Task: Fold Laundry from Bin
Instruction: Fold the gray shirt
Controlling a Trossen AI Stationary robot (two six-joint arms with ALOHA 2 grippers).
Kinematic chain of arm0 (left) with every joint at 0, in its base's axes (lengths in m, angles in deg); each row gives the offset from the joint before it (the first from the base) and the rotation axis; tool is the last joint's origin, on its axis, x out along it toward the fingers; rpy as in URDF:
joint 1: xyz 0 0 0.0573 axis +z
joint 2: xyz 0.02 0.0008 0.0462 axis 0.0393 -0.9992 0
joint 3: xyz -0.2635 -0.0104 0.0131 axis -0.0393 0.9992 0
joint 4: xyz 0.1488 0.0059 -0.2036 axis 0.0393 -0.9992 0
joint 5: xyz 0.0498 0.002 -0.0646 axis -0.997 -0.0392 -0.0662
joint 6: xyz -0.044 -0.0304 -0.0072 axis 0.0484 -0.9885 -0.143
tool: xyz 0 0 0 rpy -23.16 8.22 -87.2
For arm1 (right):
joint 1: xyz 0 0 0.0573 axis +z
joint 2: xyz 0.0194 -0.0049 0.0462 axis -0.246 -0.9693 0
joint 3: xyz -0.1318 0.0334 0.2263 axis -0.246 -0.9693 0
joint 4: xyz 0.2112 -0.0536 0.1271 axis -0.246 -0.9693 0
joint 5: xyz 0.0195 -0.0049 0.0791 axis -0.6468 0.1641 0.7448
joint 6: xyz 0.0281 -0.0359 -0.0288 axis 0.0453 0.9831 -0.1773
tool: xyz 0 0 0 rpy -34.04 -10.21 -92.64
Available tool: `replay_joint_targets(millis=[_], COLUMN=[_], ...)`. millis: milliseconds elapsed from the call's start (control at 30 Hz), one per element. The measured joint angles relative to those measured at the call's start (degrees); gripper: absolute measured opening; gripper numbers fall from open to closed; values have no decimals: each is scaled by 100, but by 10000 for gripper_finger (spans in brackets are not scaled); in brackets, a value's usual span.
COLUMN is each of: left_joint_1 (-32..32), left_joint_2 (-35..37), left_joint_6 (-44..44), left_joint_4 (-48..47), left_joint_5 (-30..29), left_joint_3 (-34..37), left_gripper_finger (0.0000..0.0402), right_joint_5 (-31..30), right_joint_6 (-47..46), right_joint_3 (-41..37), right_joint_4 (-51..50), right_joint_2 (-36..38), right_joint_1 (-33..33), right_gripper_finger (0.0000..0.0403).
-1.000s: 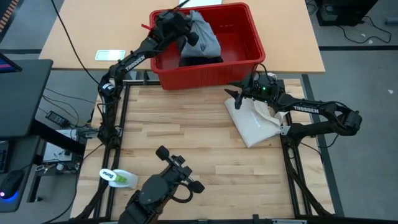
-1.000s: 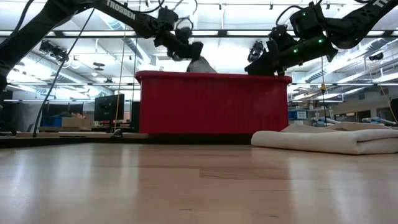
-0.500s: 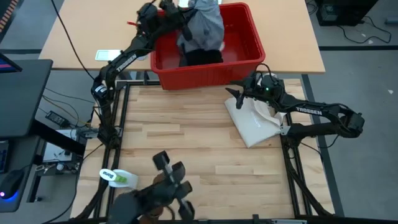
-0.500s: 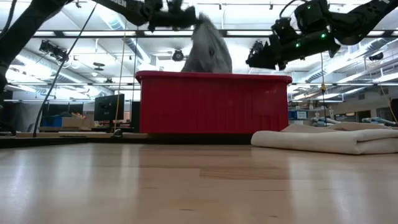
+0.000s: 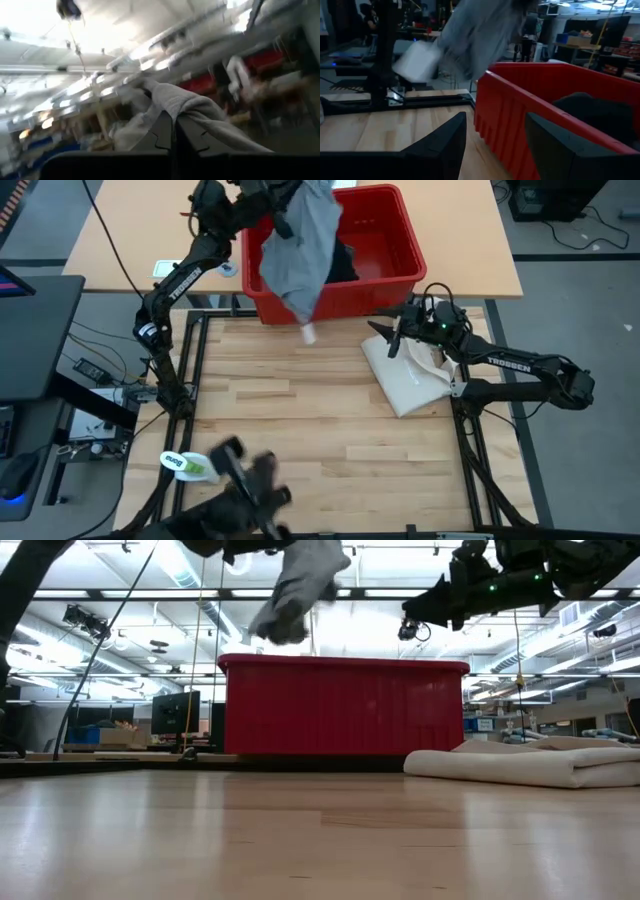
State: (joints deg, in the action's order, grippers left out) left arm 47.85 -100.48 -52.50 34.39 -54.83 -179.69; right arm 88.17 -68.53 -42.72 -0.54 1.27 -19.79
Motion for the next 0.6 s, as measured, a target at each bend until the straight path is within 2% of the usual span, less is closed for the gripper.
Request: replay_joint_targets(millis=[67,100,133,167,267,333,467,600], left_joint_1=[-59,-60,-32,-13,-45,-142,-159,-253], left_joint_2=[42,53,58,60,74,74,115,209], left_joint_6=[-158,-336,-446,-470,-770,-1050,-1890,-2514], left_joint_4=[-377,-503,-604,-684,-865,-963,-971,-1138], left_joint_5=[-1185,-1406,-1144,-471,2116,3393,4966,5391], left_joint_3=[0,0,0,0,0,0,0,0], left_gripper_finger=[7,7,7,7,7,7,7,12], right_joint_5=[-30,-34,-43,-45,-41,-42,117,925], right_joint_6=[-11,-15,-31,-39,-15,11,-32,-141], right_joint_3=[0,0,0,0,0,0,0,0], right_joint_4=[1,1,-6,-17,-39,-38,-218,-409], right_joint_2=[1,2,2,2,2,4,169,425], right_joint_1=[32,48,70,101,177,207,243,347], right_gripper_finger=[209,209,209,209,209,209,209,209])
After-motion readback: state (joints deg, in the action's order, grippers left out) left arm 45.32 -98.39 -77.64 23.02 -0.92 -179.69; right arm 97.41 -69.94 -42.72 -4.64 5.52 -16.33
